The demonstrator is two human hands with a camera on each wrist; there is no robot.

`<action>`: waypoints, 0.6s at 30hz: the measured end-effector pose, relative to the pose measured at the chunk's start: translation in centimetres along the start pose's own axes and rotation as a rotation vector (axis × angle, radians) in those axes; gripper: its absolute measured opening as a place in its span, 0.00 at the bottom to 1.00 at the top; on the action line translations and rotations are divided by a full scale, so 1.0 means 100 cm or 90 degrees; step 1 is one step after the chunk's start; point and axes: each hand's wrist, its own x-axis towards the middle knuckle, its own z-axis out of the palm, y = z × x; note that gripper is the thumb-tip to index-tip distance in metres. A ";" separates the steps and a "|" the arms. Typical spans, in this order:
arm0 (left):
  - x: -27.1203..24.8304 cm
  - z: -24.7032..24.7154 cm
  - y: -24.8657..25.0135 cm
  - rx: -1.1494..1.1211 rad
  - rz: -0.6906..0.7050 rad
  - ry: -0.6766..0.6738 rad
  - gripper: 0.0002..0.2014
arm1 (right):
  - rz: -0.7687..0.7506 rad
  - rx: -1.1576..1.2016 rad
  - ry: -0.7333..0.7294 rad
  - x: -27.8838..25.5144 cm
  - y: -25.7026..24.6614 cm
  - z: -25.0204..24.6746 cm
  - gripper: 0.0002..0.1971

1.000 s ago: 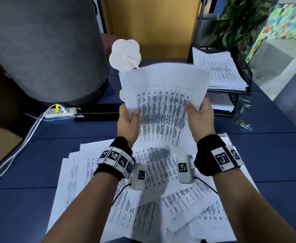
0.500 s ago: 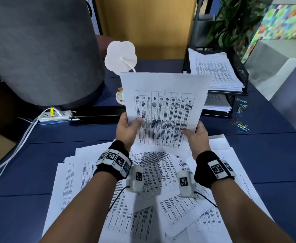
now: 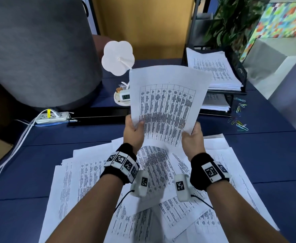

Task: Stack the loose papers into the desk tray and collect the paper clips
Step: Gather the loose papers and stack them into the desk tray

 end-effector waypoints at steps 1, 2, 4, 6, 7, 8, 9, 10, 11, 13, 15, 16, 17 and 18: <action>-0.001 0.000 -0.004 0.011 -0.007 -0.001 0.14 | 0.005 -0.015 0.005 -0.001 0.004 0.001 0.17; -0.001 0.000 -0.006 0.016 -0.010 0.001 0.14 | 0.005 -0.024 0.009 -0.001 0.007 0.001 0.18; 0.000 0.000 -0.008 0.020 -0.011 0.006 0.13 | 0.004 -0.027 0.008 -0.001 0.008 0.002 0.18; 0.000 -0.001 -0.011 0.016 -0.033 0.004 0.13 | 0.020 -0.028 -0.009 -0.001 0.007 0.000 0.18; 0.000 -0.001 -0.013 0.027 -0.048 0.003 0.13 | 0.038 -0.038 -0.019 -0.002 0.008 0.000 0.18; 0.000 -0.001 -0.014 0.043 -0.061 0.001 0.16 | 0.056 -0.050 -0.027 -0.002 0.011 -0.001 0.17; -0.001 -0.001 -0.014 0.054 -0.068 -0.003 0.20 | 0.081 -0.070 -0.031 -0.002 0.016 -0.003 0.16; -0.002 -0.001 -0.015 0.057 -0.072 -0.005 0.22 | 0.104 -0.088 -0.036 -0.002 0.022 -0.004 0.15; -0.001 -0.002 -0.015 0.062 -0.071 -0.001 0.21 | 0.129 -0.100 -0.045 -0.003 0.027 -0.005 0.14; 0.002 -0.002 -0.012 0.059 -0.060 0.002 0.16 | 0.164 -0.102 -0.065 -0.006 0.036 -0.009 0.11; 0.006 -0.001 -0.006 0.057 -0.054 -0.004 0.14 | 0.187 -0.089 -0.072 -0.008 0.040 -0.014 0.07; 0.007 0.000 -0.003 0.059 -0.056 -0.013 0.14 | 0.201 -0.076 -0.070 -0.008 0.042 -0.017 0.06; 0.010 0.000 -0.001 0.063 -0.060 -0.021 0.13 | 0.228 -0.060 -0.069 -0.009 0.041 -0.019 0.07; 0.010 0.003 -0.001 0.072 -0.061 -0.031 0.12 | 0.256 -0.038 -0.063 -0.008 0.043 -0.022 0.10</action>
